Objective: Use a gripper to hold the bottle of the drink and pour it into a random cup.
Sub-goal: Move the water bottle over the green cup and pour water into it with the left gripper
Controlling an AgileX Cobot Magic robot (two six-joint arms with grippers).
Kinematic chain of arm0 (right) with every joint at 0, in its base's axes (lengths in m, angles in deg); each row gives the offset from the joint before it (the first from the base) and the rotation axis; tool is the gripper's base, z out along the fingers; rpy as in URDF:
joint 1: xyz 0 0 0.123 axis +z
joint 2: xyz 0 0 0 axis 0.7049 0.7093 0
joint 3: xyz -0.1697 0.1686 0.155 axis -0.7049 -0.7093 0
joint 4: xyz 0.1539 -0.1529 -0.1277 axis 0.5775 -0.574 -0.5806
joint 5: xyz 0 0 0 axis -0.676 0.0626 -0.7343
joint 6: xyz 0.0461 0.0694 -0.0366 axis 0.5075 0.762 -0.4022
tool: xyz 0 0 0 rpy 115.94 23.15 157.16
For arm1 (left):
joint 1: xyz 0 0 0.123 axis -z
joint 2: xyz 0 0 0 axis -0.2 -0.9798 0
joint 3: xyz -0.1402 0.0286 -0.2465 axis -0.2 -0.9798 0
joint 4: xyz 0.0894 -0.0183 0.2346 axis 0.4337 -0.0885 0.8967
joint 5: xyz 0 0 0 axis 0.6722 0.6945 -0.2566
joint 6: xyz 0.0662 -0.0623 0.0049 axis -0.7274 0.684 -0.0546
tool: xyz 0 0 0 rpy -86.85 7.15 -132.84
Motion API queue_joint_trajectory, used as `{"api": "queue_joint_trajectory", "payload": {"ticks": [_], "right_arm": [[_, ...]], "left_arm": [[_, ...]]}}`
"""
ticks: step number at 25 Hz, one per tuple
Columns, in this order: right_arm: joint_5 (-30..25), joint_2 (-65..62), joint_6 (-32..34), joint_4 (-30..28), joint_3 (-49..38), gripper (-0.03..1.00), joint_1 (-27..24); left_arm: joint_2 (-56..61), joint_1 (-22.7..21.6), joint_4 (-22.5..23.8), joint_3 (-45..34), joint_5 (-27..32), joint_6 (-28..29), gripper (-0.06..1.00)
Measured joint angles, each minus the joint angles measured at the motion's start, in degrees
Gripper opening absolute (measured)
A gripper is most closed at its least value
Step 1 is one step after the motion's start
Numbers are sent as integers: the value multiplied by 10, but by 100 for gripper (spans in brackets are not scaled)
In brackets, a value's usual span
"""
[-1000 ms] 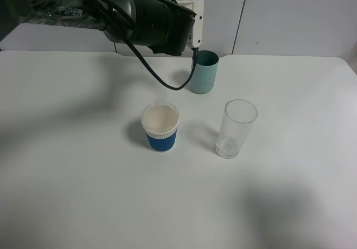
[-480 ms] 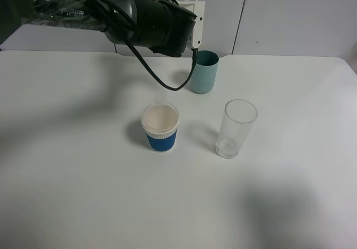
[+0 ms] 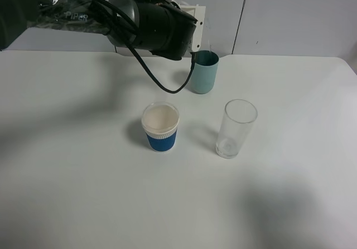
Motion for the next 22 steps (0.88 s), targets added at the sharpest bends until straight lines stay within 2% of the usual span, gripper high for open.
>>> {"api": "queue_joint_trajectory", "payload": {"ticks": [22], "right_arm": [[0,0,0,0,0,74,0]], "left_arm": [[0,0,0,0,-1,0,51]]}}
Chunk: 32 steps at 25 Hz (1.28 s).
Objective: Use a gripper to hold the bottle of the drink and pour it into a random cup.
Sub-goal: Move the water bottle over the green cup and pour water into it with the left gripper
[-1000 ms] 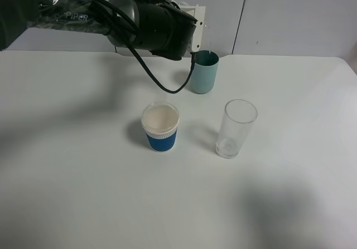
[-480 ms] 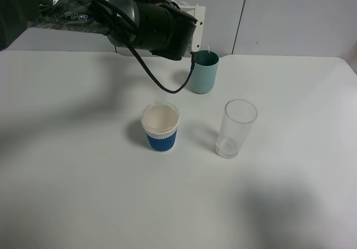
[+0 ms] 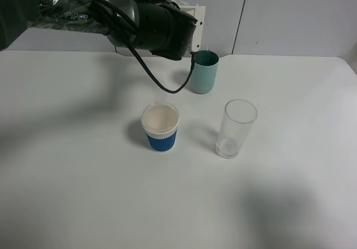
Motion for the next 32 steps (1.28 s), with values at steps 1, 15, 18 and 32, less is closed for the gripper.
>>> {"api": "queue_joint_trajectory", "payload": {"ticks": [1,15,18,32], "right_arm": [[0,0,0,0,0,74,0],[0,0,0,0,0,74,0],[0,0,0,0,0,74,0],[0,0,0,0,0,74,0]], "left_arm": [[0,0,0,0,-1,0,51],[0,0,0,0,-13,-8,51],[0,0,0,0,-15,-15,51],[0,0,1,0,-18,-34,51]]}}
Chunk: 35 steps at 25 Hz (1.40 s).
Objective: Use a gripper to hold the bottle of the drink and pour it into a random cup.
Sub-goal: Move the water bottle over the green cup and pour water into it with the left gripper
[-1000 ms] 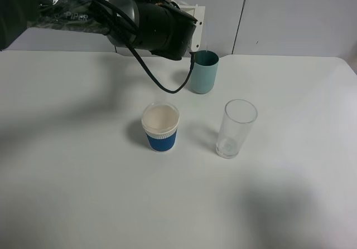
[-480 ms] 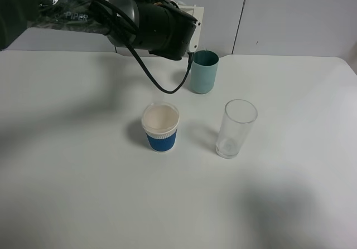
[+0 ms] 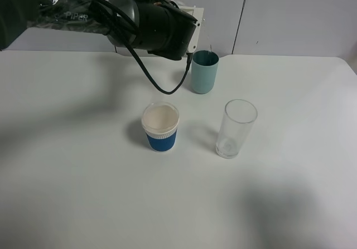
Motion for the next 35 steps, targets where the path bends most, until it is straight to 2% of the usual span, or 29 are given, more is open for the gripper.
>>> {"api": "queue_joint_trajectory", "payload": {"ticks": [35], "right_arm": [[0,0,0,0,0,74,0]], "left_arm": [[0,-1,-8,0,-4,-10,51]]}}
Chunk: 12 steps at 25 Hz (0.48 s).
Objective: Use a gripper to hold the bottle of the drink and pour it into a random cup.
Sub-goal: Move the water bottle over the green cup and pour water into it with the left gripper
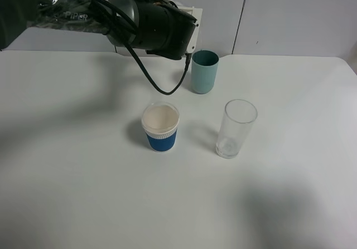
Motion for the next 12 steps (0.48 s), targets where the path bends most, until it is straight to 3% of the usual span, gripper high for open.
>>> {"api": "queue_joint_trajectory", "payload": {"ticks": [12], "right_arm": [[0,0,0,0,0,74,0]], "left_arm": [[0,0,1,0,0,-13,51]]}}
